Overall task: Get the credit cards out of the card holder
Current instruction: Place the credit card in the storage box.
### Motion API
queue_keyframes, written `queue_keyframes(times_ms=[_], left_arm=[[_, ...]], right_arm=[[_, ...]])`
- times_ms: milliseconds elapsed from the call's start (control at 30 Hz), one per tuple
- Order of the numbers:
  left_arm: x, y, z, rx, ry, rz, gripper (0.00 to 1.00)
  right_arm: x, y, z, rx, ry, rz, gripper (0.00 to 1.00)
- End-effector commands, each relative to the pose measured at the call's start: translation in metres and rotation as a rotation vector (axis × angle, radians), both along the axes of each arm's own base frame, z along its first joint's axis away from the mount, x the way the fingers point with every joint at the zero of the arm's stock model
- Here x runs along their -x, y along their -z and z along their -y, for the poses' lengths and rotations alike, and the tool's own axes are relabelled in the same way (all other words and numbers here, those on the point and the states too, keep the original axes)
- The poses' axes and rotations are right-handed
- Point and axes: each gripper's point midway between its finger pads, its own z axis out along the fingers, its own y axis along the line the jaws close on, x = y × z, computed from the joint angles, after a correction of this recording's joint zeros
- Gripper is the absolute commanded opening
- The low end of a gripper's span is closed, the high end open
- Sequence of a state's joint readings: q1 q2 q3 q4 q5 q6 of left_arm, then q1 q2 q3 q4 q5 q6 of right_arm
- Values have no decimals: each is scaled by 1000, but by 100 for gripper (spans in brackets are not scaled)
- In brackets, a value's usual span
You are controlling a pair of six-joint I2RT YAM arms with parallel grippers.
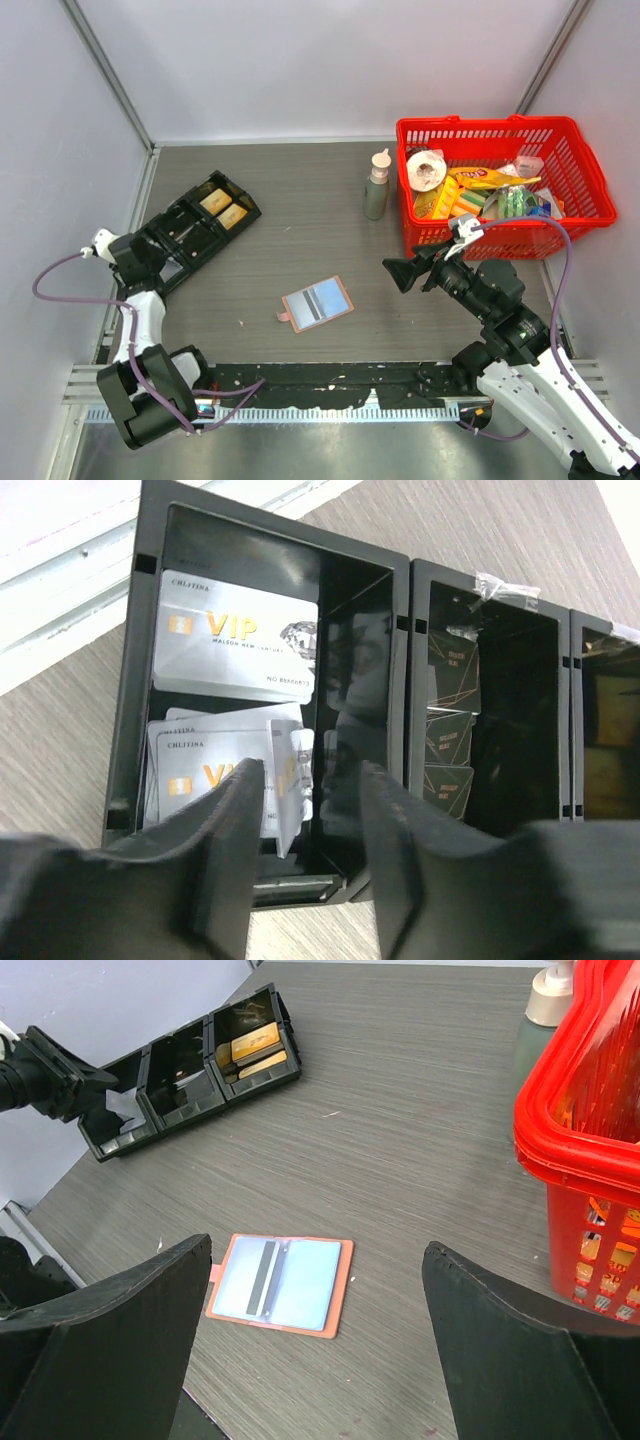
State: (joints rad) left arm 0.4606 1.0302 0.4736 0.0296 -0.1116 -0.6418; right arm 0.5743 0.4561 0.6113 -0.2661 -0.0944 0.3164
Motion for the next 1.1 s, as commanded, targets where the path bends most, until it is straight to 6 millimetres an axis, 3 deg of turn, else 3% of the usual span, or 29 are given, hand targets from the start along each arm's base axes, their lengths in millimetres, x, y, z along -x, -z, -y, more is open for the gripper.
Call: queue_keyframes(times_ms=[0,233,367,500,667,733,767,900,933,1067], left_arm=[[6,-20,-17,-49,-63,-35,55],[28,-37,-24,-73,-137,-99,72],[22,-55,-3,-35,-29,-60,82],[15,-62,46,61,160,-45,86],[21,-55,131,106,423,-50,88],[30,-48,163,147,508,-39,88],[35,-47,181,169,562,-30,89],[60,-33,230,274,706,-20,91],[67,-30,241,297,738,-22,91],[89,-13,270,358,823,-42,90]], right_arm=[[0,-16,2,-6,8,44,90],[4,-12,-3,27,-35,-2,89],[7,1,-20,58,-126,-80,88],[4,28,-41,84,-209,-210,84],[0,62,-65,151,-250,-307,84],[1,74,-77,209,-251,-312,83],[11,78,-89,236,-293,-308,83],[21,106,-117,340,-315,-326,80],[23,118,-123,378,-318,-341,79],[19,132,-144,465,-271,-324,77]])
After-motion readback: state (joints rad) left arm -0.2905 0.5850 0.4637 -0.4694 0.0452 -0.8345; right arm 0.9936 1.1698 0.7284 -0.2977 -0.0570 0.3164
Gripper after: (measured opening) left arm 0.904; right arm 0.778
